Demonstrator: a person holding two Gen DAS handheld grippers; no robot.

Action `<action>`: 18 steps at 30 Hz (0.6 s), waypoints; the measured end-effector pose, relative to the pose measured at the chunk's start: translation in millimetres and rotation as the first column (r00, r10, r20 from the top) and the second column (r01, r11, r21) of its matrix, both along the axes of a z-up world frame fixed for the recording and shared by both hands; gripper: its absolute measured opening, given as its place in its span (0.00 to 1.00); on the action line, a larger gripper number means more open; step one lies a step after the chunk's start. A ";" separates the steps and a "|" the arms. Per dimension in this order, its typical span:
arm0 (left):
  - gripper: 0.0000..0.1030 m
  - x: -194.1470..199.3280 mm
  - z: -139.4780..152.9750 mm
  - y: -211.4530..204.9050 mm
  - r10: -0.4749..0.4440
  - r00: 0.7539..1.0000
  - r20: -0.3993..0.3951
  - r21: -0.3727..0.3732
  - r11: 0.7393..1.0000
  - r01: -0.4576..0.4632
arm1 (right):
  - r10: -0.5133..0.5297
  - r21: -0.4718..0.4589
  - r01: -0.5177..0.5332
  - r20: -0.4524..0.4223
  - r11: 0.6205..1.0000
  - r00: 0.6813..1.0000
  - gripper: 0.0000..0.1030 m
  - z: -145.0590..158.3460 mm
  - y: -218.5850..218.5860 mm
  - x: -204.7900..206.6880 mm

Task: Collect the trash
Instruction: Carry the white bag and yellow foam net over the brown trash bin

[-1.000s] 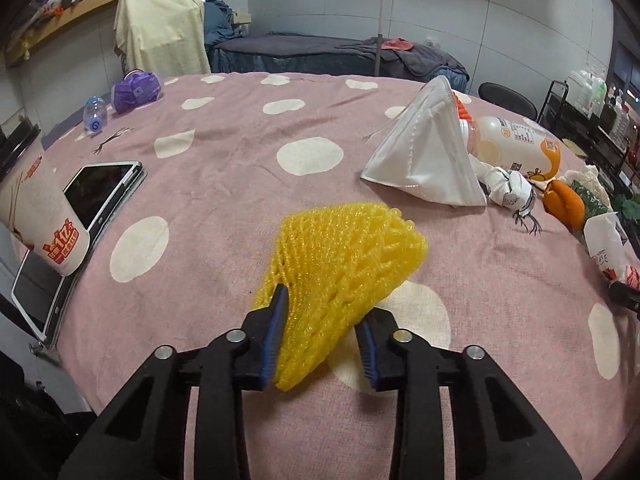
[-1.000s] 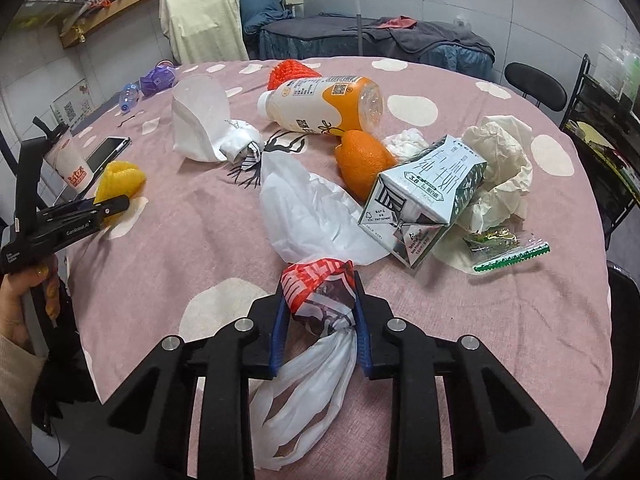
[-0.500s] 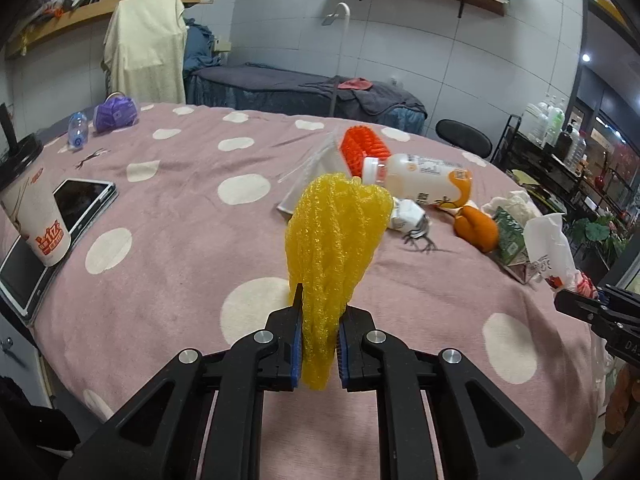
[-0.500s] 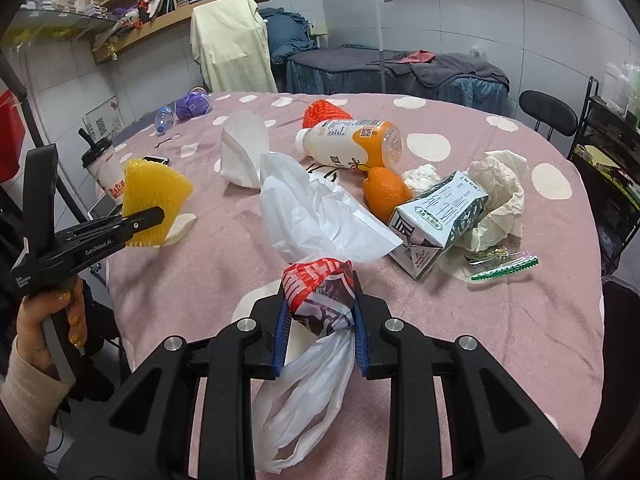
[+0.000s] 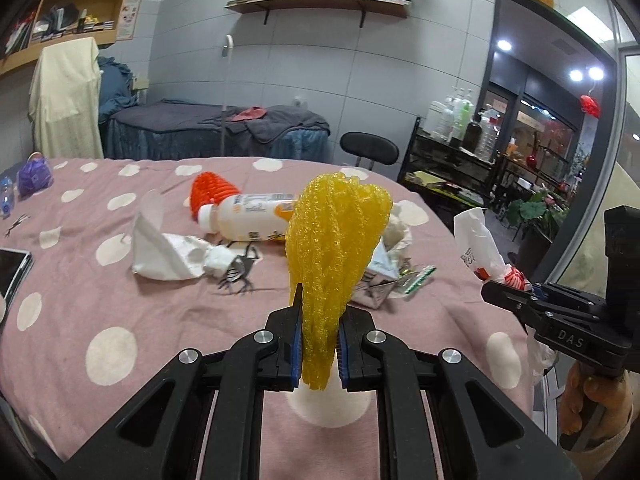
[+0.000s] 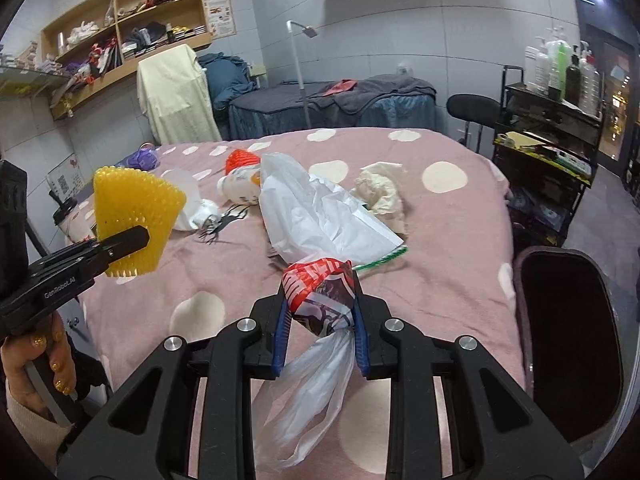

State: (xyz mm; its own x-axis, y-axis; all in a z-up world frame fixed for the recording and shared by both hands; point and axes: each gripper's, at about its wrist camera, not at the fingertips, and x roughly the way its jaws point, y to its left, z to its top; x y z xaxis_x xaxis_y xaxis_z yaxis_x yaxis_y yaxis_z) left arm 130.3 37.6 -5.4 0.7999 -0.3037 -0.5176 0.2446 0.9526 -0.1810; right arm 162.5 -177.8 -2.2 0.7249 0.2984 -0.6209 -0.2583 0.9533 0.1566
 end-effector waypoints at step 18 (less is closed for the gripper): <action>0.13 24.1 10.1 -139.0 -0.352 0.936 -0.005 -0.017 0.936 0.352 | -0.434 -0.133 0.420 -0.102 0.898 0.895 0.26 -41.7 -205.5 24.2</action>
State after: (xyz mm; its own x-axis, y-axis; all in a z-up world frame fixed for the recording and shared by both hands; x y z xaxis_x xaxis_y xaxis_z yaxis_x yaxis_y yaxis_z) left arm 154.4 -101.5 4.8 0.6366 -0.5731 -0.5161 0.5618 0.8030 -0.1986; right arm 186.7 -383.4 -43.9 0.6812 -0.0938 -0.7261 0.1922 0.9799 0.0537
